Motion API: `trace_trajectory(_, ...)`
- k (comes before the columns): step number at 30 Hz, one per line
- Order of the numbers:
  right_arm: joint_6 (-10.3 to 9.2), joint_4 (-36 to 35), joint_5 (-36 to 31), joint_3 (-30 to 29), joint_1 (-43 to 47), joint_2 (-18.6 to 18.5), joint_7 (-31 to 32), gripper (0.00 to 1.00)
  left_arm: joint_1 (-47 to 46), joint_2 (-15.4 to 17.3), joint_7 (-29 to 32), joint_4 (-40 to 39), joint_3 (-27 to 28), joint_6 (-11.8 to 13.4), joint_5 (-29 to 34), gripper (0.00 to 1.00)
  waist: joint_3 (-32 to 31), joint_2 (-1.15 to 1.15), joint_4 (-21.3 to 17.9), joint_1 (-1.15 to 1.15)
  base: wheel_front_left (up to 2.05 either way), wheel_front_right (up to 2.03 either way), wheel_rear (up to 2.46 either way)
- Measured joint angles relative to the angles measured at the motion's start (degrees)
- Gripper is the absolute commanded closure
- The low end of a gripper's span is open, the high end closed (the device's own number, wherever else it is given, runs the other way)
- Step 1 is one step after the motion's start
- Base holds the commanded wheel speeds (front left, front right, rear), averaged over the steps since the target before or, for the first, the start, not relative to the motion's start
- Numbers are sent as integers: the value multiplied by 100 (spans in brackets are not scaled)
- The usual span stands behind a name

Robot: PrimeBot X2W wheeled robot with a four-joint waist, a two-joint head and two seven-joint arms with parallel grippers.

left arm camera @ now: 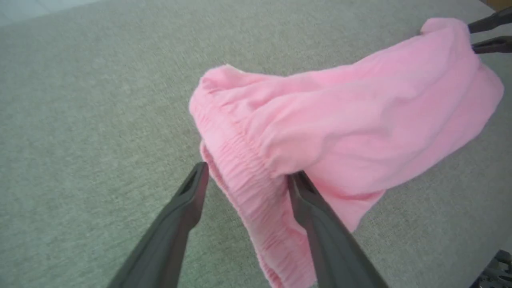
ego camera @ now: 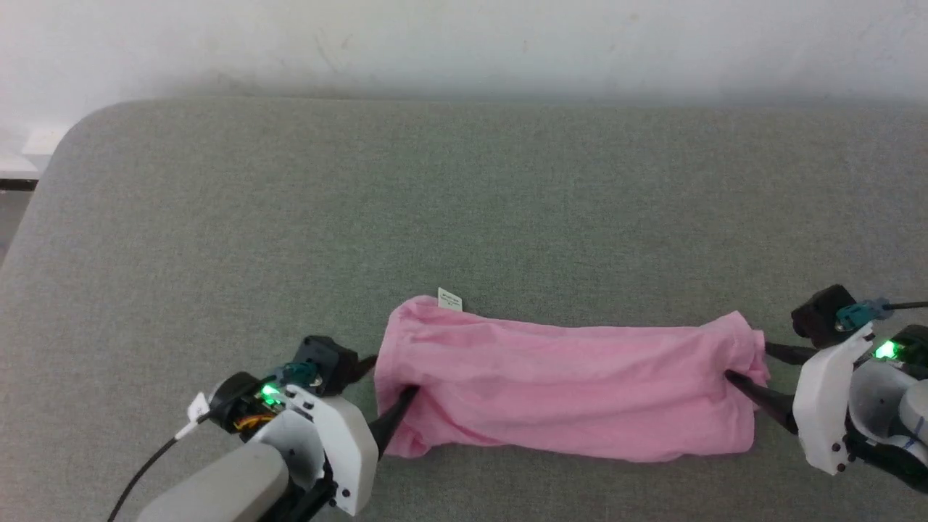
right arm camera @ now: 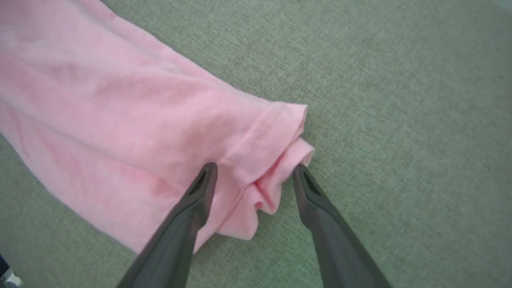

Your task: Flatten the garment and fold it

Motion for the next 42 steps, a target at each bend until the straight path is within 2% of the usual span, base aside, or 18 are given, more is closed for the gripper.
trace_trajectory(2, 0, -226, -94, -137, 22, -141, 26, 0, 8, 99, -257, -202, 105, 202, 122, 0, -88, 0, 8, 0, 0, 0, 0)
trace_trajectory(6, 0, -737, -299, -566, 10, -541, 225, 0, 18, 265, -766, -624, 356, 766, 412, 0, -248, 0, 13, -1, 0, 0, 0)
trace_trajectory(12, 0, -1368, -426, -1125, -5, -947, 965, 0, 163, 296, -1503, -971, 836, 1614, 794, 0, -348, 0, 27, -1, 0, 0, 0)
trace_trajectory(17, 0, -1580, -222, -1446, 29, -995, 1884, 0, 314, 256, -1664, -1067, 1376, 2453, 1514, 0, -294, 0, 32, -1, 0, 0, 0)
trace_trajectory(21, -1, -1513, -167, -1644, 129, -915, 2474, 0, 711, -7, -1670, -1362, 2026, 2814, 2097, 0, -206, 0, 47, 0, 0, 0, 0)
trace_trajectory(25, -1, -1319, -16, -1842, 407, -554, 2785, 0, 1230, -330, -1670, -1532, 2615, 2861, 2548, 0, -104, 0, 85, -1, 0, 0, 0)
trace_trajectory(28, -1, -1104, -24, -2002, 560, -235, 2836, 0, 1557, -573, -1670, -1583, 3006, 2770, 2806, 0, -26, 0, 123, 0, 0, 0, 0)
trace_trajectory(35, -2, -255, 25, -2329, 855, 586, 2778, 0, 2005, -1238, -1670, -1426, 3640, 2178, 3264, 0, 129, 0, 208, 0, 0, 0, 0)
trace_trajectory(41, -7, -30, 9, -2304, 862, 717, 2699, 0, 2012, -1709, -1670, -1221, 4043, 1706, 3675, 0, 202, 0, 269, -1, 0, 0, 0)
trace_trajectory(42, -7, -23, -25, -2290, 861, 719, 2639, 78, 2019, -1761, -1670, -1211, 4101, 1649, 3731, 0, 201, 0, 260, -2, 0, 0, 0)
